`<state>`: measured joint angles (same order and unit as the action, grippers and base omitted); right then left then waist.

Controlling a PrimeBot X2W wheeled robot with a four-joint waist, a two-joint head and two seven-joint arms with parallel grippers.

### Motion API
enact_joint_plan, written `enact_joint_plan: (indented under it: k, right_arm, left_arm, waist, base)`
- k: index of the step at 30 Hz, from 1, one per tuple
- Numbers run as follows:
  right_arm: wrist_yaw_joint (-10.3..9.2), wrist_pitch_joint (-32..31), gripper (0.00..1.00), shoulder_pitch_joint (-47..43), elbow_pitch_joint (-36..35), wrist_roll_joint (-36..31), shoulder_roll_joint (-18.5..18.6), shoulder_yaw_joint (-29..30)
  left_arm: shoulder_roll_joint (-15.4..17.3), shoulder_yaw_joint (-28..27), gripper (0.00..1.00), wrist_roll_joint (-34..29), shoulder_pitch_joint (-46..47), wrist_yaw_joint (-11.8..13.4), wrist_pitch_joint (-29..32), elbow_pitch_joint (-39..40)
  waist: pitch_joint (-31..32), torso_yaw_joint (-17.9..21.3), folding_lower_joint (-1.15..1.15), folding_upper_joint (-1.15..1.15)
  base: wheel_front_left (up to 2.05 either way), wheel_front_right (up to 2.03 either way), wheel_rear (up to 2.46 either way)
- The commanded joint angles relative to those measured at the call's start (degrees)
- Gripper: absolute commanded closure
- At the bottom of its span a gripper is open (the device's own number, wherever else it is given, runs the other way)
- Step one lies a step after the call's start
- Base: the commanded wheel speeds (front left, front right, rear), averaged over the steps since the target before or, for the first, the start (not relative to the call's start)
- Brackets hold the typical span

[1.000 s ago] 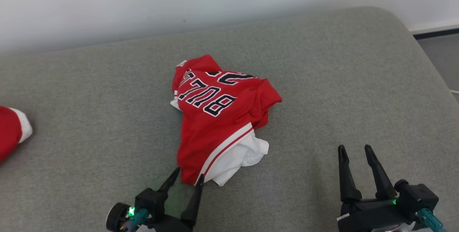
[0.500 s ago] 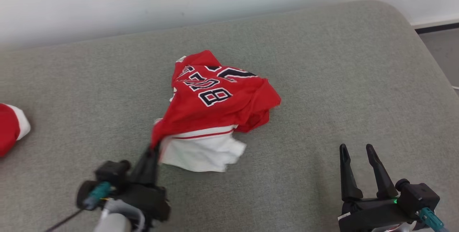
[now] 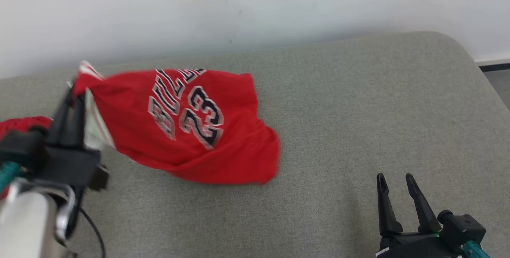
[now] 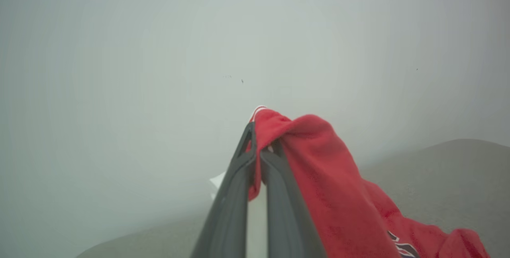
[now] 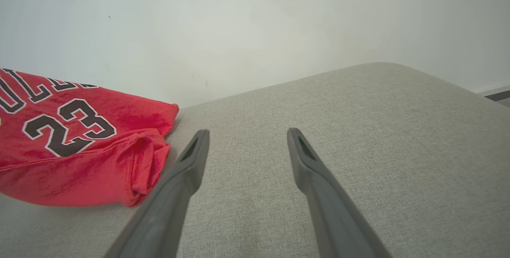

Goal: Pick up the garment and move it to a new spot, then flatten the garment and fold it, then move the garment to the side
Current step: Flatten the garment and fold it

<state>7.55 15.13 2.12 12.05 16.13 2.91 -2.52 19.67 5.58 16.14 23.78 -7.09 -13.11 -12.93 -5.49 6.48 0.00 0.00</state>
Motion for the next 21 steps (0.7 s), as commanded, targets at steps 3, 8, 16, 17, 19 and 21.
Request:
enact_joint_plan:
  k: [3,8,16,17,19,21]
  right_arm:
    - [-0.12,0.0,0.0,-1.0,-0.1,0.4,0.0,0.2]
    - [-0.12,0.0,0.0,-1.0,-0.4,0.9,0.0,0.1]
    - [-0.12,0.0,0.0,0.4,0.0,2.0,0.0,-0.4]
    - [-0.12,0.0,0.0,0.6,0.1,2.0,0.0,-0.5]
    - [-0.12,0.0,0.0,1.3,0.1,1.9,0.0,-0.3]
    - [-0.12,0.0,0.0,1.9,0.1,1.7,0.0,-0.1]
  left_arm:
    - [3.0,-0.9,1.0,-0.8,3.6,0.0,3.0,5.3]
    - [5.3,-0.3,1.0,-0.6,6.6,-0.1,7.6,11.8]
    - [-0.1,6.4,1.0,0.7,3.9,-0.2,10.1,13.4]
    - [-1.4,7.6,1.0,1.0,3.6,-0.2,9.8,12.7]
    - [-4.1,10.7,1.0,1.1,3.4,-0.3,9.0,10.1]
    - [-6.8,13.8,1.0,1.2,4.2,-0.3,7.8,6.9]
  waist:
    - [1.3,-0.7,0.0,0.0]
    - [1.2,-0.5,0.0,0.0]
    - [-0.2,1.0,0.0,0.0]
    - [-0.6,1.4,0.0,0.0]
    - [-1.2,2.1,0.0,0.0]
    - [-1.9,2.8,0.0,0.0]
  base:
    - [0.0,0.0,0.0]
    - [0.0,0.0,0.0]
    - [0.0,0.0,0.0]
    - [0.0,0.0,0.0]
    - [0.0,0.0,0.0]
    - [0.0,0.0,0.0]
